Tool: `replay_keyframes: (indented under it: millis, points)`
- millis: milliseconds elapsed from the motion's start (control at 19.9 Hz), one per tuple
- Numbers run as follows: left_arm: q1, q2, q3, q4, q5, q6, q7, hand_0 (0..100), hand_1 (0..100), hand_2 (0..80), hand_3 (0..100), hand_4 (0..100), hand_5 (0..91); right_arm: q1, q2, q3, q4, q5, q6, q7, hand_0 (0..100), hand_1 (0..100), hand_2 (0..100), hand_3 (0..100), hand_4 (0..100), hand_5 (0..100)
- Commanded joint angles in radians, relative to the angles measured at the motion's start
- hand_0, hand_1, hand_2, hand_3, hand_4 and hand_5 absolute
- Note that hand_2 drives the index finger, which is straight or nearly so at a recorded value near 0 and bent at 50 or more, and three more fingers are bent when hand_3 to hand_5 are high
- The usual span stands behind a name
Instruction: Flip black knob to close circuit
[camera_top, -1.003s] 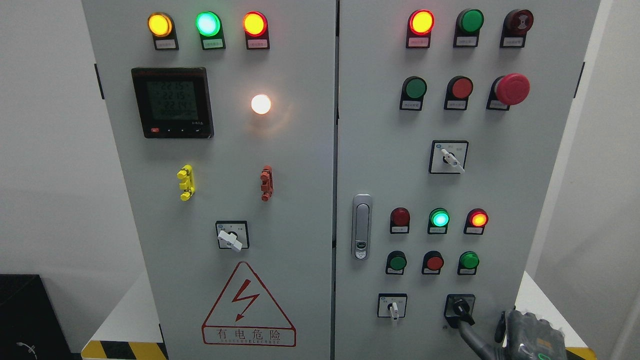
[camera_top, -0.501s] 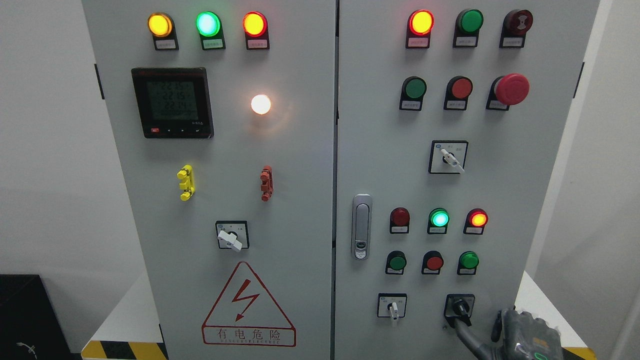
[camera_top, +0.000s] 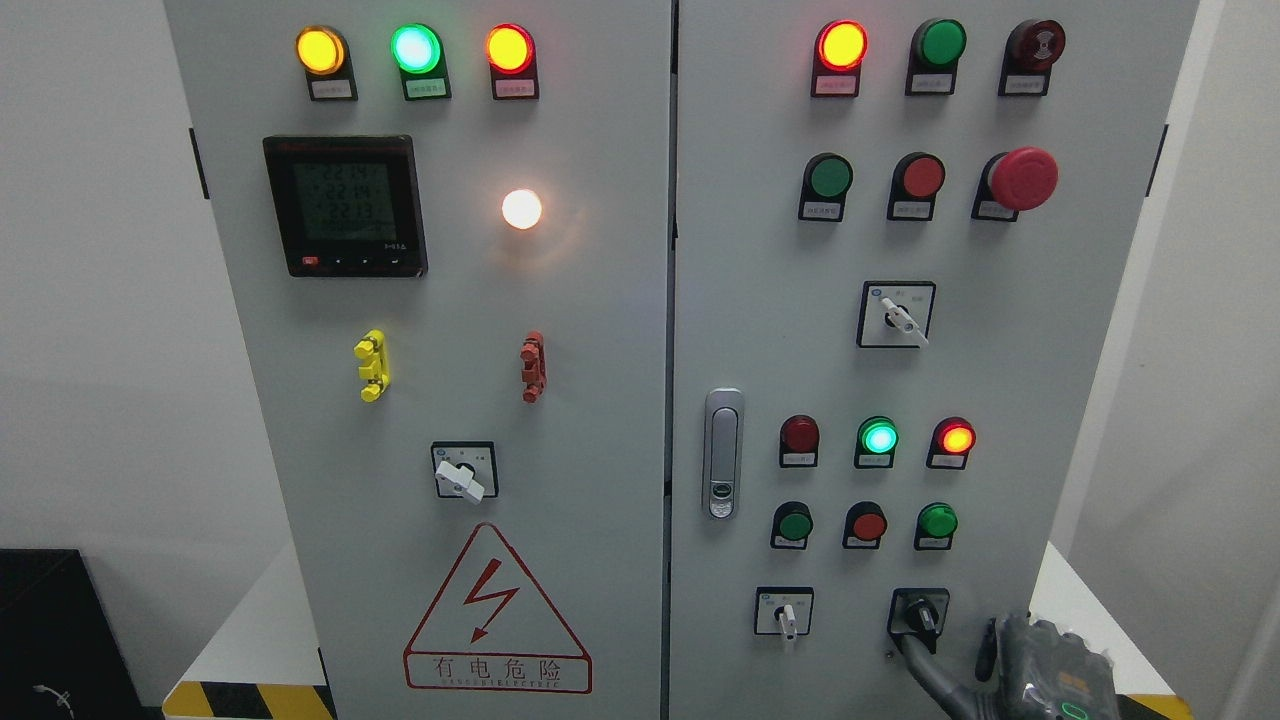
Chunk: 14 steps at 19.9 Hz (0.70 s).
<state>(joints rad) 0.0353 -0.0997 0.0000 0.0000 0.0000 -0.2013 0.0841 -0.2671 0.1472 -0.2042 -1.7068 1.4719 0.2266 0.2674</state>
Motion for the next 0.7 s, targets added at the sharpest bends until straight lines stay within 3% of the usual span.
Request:
replay_keyframes:
  millis: [0,652]
  points:
    - [0.0,0.0,-0.02,0.021,-0.021,0.0,0.0,0,0,0.0,0,0,0.0,0.011,0.0,0.02,-0.014,-0.004,0.002,0.001,0,7,72,94,77,74]
    - [0.0,0.0,-0.02,0.021,-0.021,0.0,0.0,0,0,0.0,0,0,0.0,0.063,0.0,0.069,-0.083,-0.027,0.007,0.0,0,7,71,94,77,74]
